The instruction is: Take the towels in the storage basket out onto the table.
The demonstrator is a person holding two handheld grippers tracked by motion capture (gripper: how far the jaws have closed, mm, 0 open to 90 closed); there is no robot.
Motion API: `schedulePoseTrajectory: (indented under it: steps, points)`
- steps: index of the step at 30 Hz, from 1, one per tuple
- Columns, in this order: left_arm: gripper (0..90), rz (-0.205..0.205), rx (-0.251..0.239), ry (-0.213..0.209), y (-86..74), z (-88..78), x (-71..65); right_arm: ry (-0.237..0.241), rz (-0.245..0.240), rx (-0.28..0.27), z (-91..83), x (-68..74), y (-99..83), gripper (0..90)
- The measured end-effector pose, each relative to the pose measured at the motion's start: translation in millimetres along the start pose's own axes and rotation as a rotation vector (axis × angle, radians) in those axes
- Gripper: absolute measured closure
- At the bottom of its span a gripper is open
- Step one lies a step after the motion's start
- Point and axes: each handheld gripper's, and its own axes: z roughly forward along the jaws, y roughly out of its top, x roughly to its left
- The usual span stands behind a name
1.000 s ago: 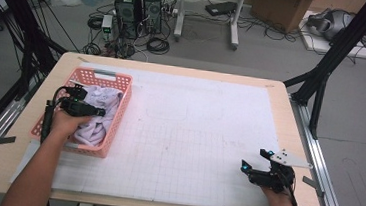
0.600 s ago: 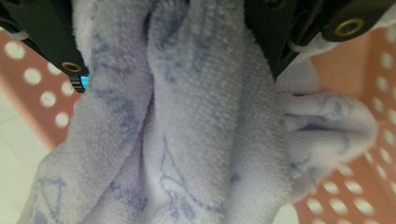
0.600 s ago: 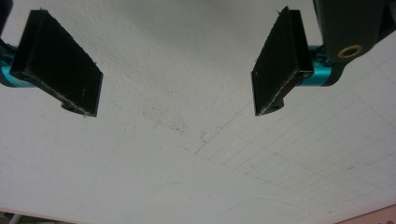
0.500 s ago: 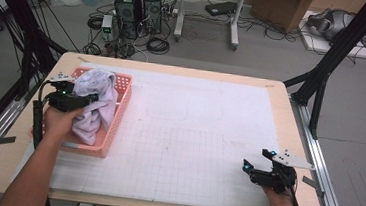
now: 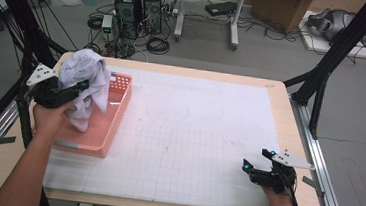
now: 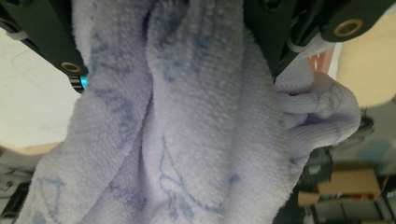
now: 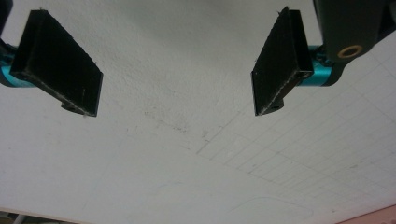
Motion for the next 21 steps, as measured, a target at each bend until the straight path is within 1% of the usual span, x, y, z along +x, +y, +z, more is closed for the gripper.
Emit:
schedulePoseTrajectory:
  steps: [4,5,6,7,9,14,16,21]
  points:
    - [58.1,0.019,-0.063,-0.037,7.3,-6.3,-4.2,0.001,-0.003,-0.001,-0.4,0.4,0.2,15.4]
    - [58.1,0.014,-0.084,-0.050,9.0,-7.5,-5.2,0.001,-0.004,-0.002,-0.4,0.3,0.2,15.4]
    - [58.1,0.012,-0.103,-0.072,10.5,-8.8,-5.4,0.004,-0.003,-0.004,-0.4,0.6,0.3,15.4]
    - [58.1,0.005,-0.115,-0.084,11.6,-9.7,-6.3,0.007,-0.007,-0.003,-0.6,0.6,0.4,15.4]
    - [58.0,0.010,-0.145,-0.113,15.1,-12.1,-8.6,0.011,-0.007,-0.005,-0.7,1.4,0.5,15.4]
    - [57.9,0.020,-0.191,-0.165,26.1,-16.0,-17.6,0.017,-0.017,-0.010,-0.1,2.3,1.1,15.4]
    - [57.9,0.022,-0.207,-0.192,30.2,-15.9,-22.3,0.017,-0.023,-0.010,0.4,3.1,1.4,15.4]
    - [57.9,0.029,-0.230,-0.263,37.7,-10.8,-39.7,0.021,-0.032,-0.009,2.0,4.6,1.9,15.4]
